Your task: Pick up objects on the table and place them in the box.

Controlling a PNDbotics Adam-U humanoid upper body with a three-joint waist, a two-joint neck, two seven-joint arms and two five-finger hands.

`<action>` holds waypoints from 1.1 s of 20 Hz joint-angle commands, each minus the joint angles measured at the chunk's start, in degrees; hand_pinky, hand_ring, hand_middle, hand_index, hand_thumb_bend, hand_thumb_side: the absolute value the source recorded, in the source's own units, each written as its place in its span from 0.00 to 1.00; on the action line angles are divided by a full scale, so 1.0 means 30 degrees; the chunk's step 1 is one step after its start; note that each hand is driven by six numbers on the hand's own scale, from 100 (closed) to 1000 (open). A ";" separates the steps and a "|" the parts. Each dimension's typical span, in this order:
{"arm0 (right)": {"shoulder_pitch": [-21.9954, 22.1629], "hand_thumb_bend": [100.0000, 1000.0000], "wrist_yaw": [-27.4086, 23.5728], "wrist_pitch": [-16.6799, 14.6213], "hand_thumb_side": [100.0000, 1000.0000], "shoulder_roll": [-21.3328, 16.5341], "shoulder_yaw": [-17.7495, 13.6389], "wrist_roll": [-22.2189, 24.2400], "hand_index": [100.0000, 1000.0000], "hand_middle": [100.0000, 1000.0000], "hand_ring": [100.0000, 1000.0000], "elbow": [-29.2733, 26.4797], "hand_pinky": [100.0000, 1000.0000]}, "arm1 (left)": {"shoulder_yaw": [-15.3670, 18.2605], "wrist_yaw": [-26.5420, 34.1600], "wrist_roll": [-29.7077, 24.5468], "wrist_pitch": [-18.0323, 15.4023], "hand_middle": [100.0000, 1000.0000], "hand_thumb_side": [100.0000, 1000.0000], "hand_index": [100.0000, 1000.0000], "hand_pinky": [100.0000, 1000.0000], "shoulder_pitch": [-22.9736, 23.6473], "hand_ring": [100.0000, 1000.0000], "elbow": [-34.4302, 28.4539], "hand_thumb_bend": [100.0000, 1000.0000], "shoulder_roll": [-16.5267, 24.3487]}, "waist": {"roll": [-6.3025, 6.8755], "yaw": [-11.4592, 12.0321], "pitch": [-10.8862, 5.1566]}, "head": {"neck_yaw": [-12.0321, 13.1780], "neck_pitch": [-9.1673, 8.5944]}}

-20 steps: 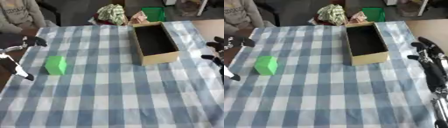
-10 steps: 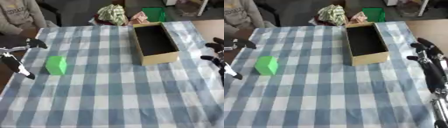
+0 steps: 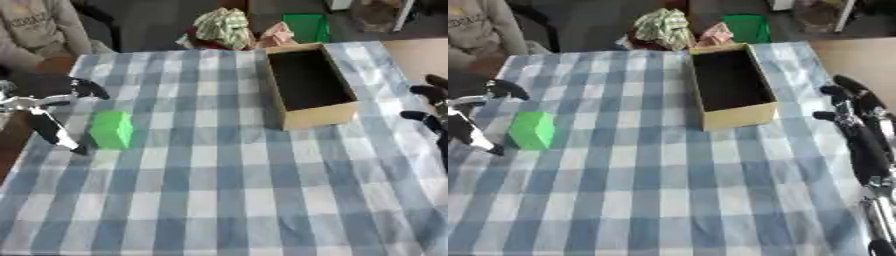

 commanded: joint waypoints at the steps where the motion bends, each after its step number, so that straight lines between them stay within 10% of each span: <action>1: -0.0198 0.00 0.0121 -0.0034 0.53 -0.0289 -0.0021 0.0066 0.87 0.71 1.00 -0.0214 0.66 | 0.0354 -0.0621 -0.1059 -0.1274 0.86 0.48 0.95 0.73 -0.0654 0.80 0.0666 0.69 -0.0063 | -0.0023 -0.0054 -0.0189 | 0.0090 0.0011; 7: -0.0211 0.00 0.0110 -0.0014 0.54 -0.0226 0.0014 0.0097 0.87 0.71 1.00 -0.0183 0.66 | 0.0621 -0.1666 -0.0138 -0.0778 0.84 0.47 0.94 0.73 -0.1200 0.78 0.1806 0.65 -0.0815 | 0.0008 -0.0234 -0.0155 | 0.0162 0.0004; 15: -0.0213 0.00 0.0116 0.0003 0.55 -0.0213 0.0001 0.0104 0.87 0.71 1.00 -0.0122 0.66 | 0.0787 -0.2263 0.0841 -0.0736 0.44 0.41 0.72 0.67 -0.1349 0.58 0.1898 0.45 -0.0996 | 0.0095 -0.0378 -0.0176 | 0.0186 0.0019; 22: -0.0202 0.00 0.0106 0.0006 0.54 -0.0216 0.0054 0.0177 0.87 0.71 1.00 -0.0083 0.66 | 0.1069 -0.0701 0.1376 -0.0655 0.33 0.32 0.66 0.65 -0.2060 0.52 0.0440 0.35 -0.0851 | 0.0130 -0.0441 -0.0271 | 0.0188 0.0022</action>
